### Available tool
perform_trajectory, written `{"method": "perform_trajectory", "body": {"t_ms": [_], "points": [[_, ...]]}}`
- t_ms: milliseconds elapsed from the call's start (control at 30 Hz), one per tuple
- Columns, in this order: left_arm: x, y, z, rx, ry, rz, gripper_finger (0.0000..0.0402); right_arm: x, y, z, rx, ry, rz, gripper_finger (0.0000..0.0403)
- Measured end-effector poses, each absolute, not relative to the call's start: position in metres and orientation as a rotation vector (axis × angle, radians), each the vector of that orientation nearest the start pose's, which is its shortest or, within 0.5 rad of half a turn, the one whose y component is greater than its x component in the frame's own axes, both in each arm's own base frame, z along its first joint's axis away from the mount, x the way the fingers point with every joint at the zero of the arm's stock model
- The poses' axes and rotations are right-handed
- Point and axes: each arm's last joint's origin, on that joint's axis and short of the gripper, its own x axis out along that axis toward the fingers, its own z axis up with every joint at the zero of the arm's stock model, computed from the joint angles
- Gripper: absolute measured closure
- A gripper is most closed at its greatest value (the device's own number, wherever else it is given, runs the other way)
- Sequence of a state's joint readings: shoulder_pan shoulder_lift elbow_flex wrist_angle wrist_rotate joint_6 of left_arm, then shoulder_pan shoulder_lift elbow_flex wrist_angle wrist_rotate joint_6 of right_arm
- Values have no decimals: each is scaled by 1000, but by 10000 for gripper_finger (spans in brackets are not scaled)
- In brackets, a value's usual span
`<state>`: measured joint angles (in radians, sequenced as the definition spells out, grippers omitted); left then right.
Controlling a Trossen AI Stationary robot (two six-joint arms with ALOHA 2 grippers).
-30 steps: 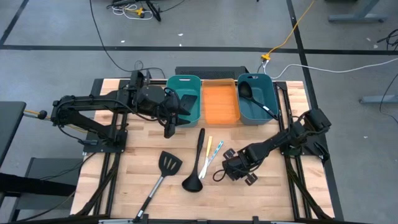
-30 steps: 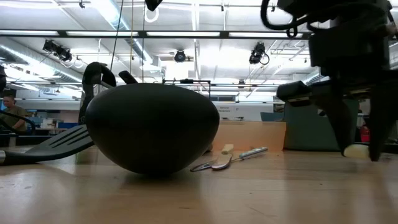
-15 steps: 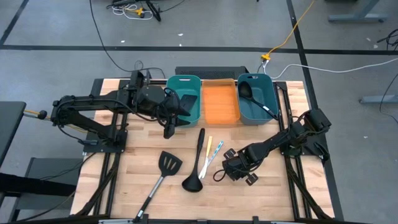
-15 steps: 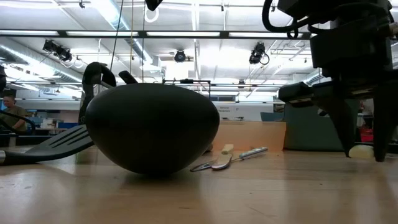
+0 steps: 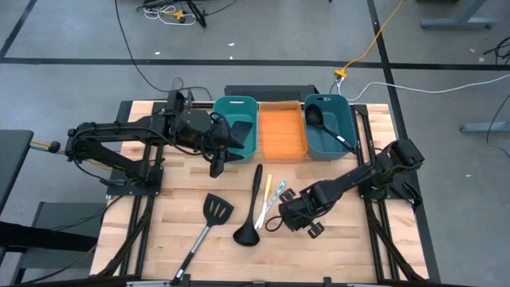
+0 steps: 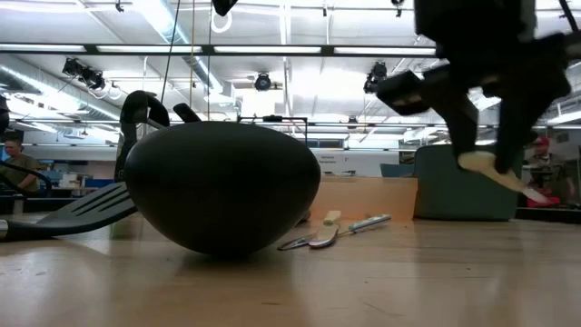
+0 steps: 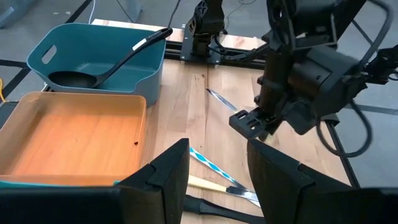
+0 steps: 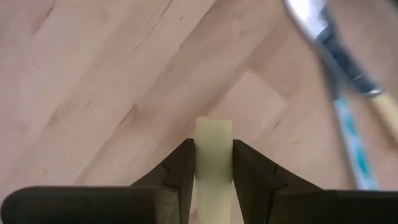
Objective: Pick & Place Kitchen Items
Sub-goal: Put the right yellow table knife into the orange bin
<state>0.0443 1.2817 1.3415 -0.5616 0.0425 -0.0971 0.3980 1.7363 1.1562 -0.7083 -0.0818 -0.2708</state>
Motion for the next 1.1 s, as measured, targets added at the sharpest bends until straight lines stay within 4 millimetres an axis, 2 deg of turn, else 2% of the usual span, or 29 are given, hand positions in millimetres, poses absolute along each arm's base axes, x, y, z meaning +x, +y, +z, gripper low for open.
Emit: {"method": "perform_trajectory", "body": {"t_ms": [433,767,967,1100], "points": [[270,11,385,-112,501,25,235,324,115,221,-397,1160,507,305],[270,11,385,-109,498,24,235,338,89,239,-247,1160,372,305],[258,10,396,-108,468,23,235,345,72,256,-203,1155,321,305],[246,10,414,-94,406,36,235,349,63,269,-203,1130,307,305]]}}
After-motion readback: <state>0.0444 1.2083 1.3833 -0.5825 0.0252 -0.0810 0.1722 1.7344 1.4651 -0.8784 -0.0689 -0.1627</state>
